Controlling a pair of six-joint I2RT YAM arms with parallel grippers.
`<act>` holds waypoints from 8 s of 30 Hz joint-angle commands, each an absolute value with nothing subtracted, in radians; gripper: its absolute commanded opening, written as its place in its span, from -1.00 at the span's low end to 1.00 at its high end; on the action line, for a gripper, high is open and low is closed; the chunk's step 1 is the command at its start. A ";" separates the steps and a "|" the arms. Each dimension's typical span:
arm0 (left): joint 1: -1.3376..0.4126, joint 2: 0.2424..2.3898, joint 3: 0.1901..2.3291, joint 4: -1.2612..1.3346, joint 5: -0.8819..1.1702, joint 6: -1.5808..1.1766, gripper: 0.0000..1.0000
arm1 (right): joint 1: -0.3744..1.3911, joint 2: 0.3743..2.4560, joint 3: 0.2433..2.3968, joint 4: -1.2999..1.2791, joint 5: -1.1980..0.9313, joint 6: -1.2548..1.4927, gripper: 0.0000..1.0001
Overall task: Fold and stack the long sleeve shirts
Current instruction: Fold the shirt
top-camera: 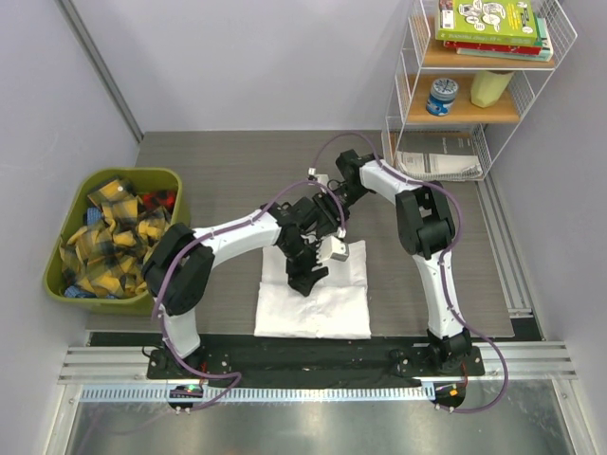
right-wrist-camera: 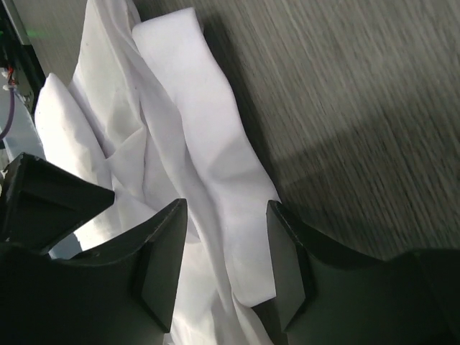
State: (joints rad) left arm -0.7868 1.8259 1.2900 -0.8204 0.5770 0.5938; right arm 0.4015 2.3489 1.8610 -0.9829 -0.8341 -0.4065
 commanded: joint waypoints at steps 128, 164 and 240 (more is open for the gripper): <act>-0.315 2.035 1.674 -0.900 0.600 0.394 0.21 | 0.212 2.147 1.799 -1.184 -0.672 -0.571 0.58; -0.193 2.177 1.727 -0.770 0.351 0.109 -1.00 | 0.264 2.322 1.923 -0.902 -0.520 -0.420 -0.97; -0.233 1.911 0.775 0.110 0.972 -0.658 0.50 | 0.319 2.045 0.874 0.015 -1.106 0.522 0.42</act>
State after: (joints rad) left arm -0.3138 1.8423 0.8085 0.0841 1.0103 -0.6785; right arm 0.3958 1.9789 0.8562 0.2001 -1.1530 0.6605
